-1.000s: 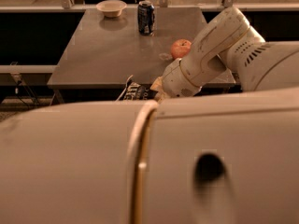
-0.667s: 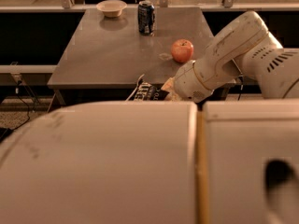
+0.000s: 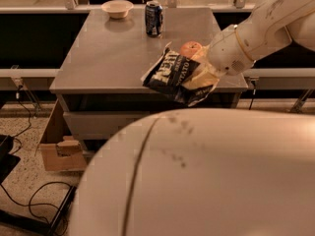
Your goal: Pick blue chip bag from bottom drawer and place on counter
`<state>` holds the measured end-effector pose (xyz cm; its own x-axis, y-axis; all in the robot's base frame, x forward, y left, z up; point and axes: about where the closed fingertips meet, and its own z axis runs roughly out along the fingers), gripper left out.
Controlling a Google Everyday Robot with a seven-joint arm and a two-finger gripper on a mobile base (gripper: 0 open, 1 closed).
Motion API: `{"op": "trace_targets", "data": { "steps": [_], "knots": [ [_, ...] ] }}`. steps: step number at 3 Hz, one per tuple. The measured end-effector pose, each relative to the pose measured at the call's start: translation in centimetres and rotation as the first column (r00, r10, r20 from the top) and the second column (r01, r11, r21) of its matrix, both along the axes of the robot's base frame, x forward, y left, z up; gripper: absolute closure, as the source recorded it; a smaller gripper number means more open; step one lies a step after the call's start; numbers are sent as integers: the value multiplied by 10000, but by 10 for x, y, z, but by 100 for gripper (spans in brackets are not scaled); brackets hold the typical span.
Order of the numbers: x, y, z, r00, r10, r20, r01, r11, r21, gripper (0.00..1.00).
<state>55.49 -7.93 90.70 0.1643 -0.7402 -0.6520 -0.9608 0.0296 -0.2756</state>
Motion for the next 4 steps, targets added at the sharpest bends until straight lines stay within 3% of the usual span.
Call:
{"op": "trace_targets", "data": {
  "steps": [1,2,3,4],
  "knots": [
    [23,16,60,9981,-157,601,162,9998,-69,100],
    [52,52,92,9921,-422,1180,435,9990,-86,100],
    [93,85,86,9794,-945,1786,1106,9904,-829,100],
    [132,104,60,9651,-1448,2183,1827,9693,-1646,100]
  ]
}}
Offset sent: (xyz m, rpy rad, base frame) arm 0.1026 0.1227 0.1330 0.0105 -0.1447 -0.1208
